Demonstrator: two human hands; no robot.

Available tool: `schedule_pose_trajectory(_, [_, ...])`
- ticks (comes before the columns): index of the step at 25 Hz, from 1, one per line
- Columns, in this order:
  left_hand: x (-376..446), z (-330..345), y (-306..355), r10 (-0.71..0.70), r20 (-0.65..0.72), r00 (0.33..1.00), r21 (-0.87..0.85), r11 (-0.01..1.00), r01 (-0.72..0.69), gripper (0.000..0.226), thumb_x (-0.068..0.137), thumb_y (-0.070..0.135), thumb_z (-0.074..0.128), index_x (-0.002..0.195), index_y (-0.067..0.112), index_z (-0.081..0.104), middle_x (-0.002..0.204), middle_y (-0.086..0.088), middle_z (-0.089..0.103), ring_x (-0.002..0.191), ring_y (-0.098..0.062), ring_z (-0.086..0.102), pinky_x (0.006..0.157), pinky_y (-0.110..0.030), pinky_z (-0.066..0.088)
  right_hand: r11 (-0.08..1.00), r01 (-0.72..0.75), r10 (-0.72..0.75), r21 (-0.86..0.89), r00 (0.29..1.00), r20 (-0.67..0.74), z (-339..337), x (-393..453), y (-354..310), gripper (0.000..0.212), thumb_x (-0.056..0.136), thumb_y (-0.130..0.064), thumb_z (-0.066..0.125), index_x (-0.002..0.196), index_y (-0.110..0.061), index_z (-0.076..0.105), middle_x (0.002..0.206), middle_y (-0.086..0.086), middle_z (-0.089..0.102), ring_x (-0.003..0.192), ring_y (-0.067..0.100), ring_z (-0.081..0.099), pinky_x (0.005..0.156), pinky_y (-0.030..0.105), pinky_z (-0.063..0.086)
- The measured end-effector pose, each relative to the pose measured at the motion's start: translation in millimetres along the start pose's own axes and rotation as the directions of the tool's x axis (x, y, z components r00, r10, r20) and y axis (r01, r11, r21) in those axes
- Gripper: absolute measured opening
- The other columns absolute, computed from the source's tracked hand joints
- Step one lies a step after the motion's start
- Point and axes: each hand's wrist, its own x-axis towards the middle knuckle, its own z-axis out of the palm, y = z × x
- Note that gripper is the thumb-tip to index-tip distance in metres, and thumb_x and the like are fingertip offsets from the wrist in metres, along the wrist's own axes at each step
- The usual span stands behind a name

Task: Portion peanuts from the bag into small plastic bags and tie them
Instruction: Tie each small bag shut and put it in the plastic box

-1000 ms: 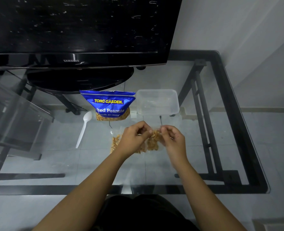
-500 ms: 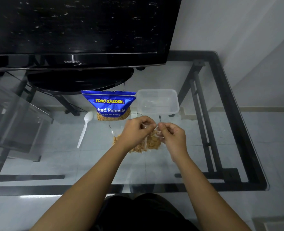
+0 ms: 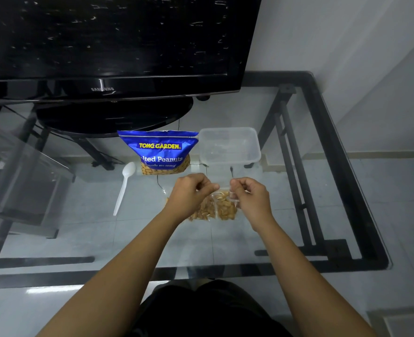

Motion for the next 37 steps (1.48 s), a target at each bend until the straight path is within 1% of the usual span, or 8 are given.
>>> schedule_pose_trajectory(5, [-19, 24, -9, -0.237, 0.331, 0.914, -0.448, 0.812, 0.373, 0.04, 0.079, 0.026, 0.071, 0.113, 0.014, 0.053, 0.101, -0.006, 0.068, 0.089, -0.019, 0.068, 0.079, -0.033, 0.058, 0.921, -0.259, 0.259, 0.292, 0.965, 0.038, 8, 10, 1, 0.016, 0.093, -0.025, 0.054, 0.086, -0.013, 0.061, 0.077, 0.0, 0.064, 0.07, 0.011, 0.062, 0.064, 0.026, 0.053])
schedule_pose_trajectory(10, [-20, 53, -3, -0.295, 0.053, 0.954, -0.171, 0.939, 0.299, 0.03, 0.082, 0.013, 0.067, 0.094, 0.009, 0.039, 0.081, -0.014, 0.062, 0.071, -0.027, 0.067, 0.062, -0.038, 0.058, 0.918, -0.138, 0.062, -0.371, 0.976, -0.211, 18, 28, 23, 0.023, 0.087, -0.033, 0.061, 0.088, -0.012, 0.071, 0.084, 0.002, 0.07, 0.081, 0.02, 0.062, 0.071, 0.026, 0.044])
schedule_pose_trajectory(15, [-15, 54, -9, -0.129, 0.101, 0.986, 0.356, 0.931, 0.085, 0.028, 0.092, 0.024, 0.053, 0.106, 0.0, 0.048, 0.094, -0.02, 0.064, 0.082, -0.033, 0.063, 0.062, -0.033, 0.046, 0.911, -0.13, 0.058, -0.391, 0.98, -0.191, 26, 33, 35, 0.018, 0.085, -0.023, 0.065, 0.093, -0.008, 0.07, 0.091, 0.01, 0.072, 0.082, 0.021, 0.065, 0.072, 0.022, 0.044])
schedule_pose_trajectory(21, [-1, 25, -6, -0.088, 0.004, 0.996, 0.296, 0.952, 0.083, 0.035, 0.091, 0.04, 0.051, 0.103, 0.006, 0.053, 0.083, -0.015, 0.068, 0.075, -0.028, 0.064, 0.061, -0.03, 0.044, 0.915, -0.014, -0.12, -0.404, 0.946, -0.303, 21, 35, 21, 0.02, 0.088, -0.026, 0.06, 0.095, -0.008, 0.066, 0.081, 0.008, 0.069, 0.068, 0.017, 0.06, 0.069, 0.028, 0.051])
schedule_pose_trajectory(25, [34, 21, -6, -0.168, -0.129, 0.977, 0.039, 0.984, 0.174, 0.04, 0.091, 0.021, 0.053, 0.126, 0.002, 0.048, 0.12, -0.019, 0.061, 0.105, -0.029, 0.061, 0.09, -0.04, 0.051, 0.896, 0.186, -0.35, -0.403, 0.854, -0.385, 3, 52, 5, 0.022, 0.09, -0.02, 0.056, 0.108, -0.007, 0.058, 0.1, 0.011, 0.061, 0.086, 0.018, 0.057, 0.079, 0.03, 0.05])
schedule_pose_trajectory(27, [48, 29, -5, -0.242, -0.058, 0.968, -0.012, 0.97, 0.242, 0.053, 0.091, 0.013, 0.051, 0.139, 0.0, 0.031, 0.14, -0.021, 0.042, 0.128, -0.032, 0.044, 0.106, -0.042, 0.04, 0.899, 0.128, -0.281, -0.419, 0.902, -0.328, -10, 68, 2, 0.039, 0.092, -0.02, 0.052, 0.127, -0.005, 0.046, 0.127, 0.015, 0.051, 0.113, 0.025, 0.051, 0.095, 0.03, 0.041])
schedule_pose_trajectory(30, [64, 38, -1, -0.355, -0.077, 0.932, -0.121, 0.931, 0.345, 0.057, 0.09, 0.01, 0.049, 0.14, -0.002, 0.023, 0.143, -0.022, 0.037, 0.132, -0.037, 0.037, 0.108, -0.042, 0.036, 0.88, 0.029, -0.136, -0.474, 0.972, -0.191, -26, 91, 4, 0.053, 0.096, -0.025, 0.046, 0.142, -0.004, 0.029, 0.147, 0.016, 0.035, 0.135, 0.029, 0.034, 0.111, 0.036, 0.028])
schedule_pose_trajectory(37, [78, 50, 18, -0.455, -0.216, 0.864, -0.202, 0.887, 0.416, 0.045, 0.096, 0.015, 0.044, 0.137, 0.0, 0.033, 0.134, -0.019, 0.051, 0.122, -0.032, 0.049, 0.1, -0.035, 0.04, 0.893, 0.058, -0.019, -0.447, 0.996, 0.092, -52, 127, 24, 0.047, 0.094, -0.028, 0.048, 0.138, -0.011, 0.039, 0.127, 0.011, 0.059, 0.114, 0.027, 0.057, 0.1, 0.042, 0.047])
